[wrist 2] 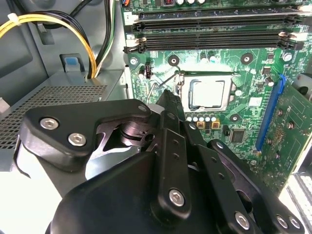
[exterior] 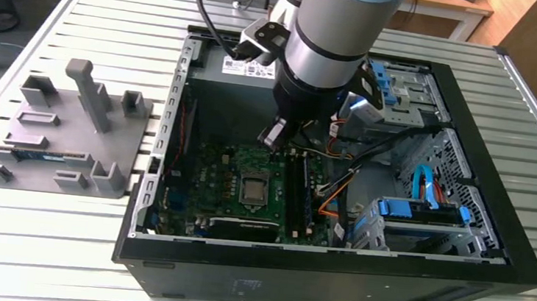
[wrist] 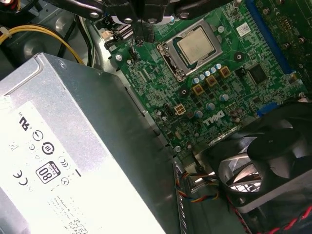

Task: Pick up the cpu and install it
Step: 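Install the first cpu locking lever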

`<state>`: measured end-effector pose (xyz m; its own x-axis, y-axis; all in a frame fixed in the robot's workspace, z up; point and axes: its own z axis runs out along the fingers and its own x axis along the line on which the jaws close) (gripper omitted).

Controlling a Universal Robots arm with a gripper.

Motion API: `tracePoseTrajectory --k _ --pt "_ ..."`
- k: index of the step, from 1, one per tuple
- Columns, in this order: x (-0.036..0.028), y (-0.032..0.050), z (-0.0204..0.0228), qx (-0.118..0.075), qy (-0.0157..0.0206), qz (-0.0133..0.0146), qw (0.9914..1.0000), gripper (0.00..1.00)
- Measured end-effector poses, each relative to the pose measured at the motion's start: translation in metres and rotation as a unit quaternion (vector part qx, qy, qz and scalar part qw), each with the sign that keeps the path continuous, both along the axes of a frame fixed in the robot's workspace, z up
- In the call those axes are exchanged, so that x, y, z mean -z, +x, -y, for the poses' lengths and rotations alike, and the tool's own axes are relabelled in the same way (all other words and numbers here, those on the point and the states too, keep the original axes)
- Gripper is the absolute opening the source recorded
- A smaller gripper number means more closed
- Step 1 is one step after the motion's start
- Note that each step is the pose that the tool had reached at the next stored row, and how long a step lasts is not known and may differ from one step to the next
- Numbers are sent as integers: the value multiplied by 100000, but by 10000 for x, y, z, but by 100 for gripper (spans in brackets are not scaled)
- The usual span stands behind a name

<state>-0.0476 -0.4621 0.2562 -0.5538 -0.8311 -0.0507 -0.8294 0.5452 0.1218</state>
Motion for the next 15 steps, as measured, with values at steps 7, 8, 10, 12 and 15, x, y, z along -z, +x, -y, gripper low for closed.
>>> tracePoseTrajectory --k 7,8,10,12,15 --pt "-4 0 0 -2 20 8 100000 11" --pt "-3 0 -1 -1 25 10 100000 11" --pt "-4 0 -1 -2 26 10 100000 11" --pt "-4 0 0 163 22 8 100000 11" --pt "-4 0 -2 739 24 8 99997 11"
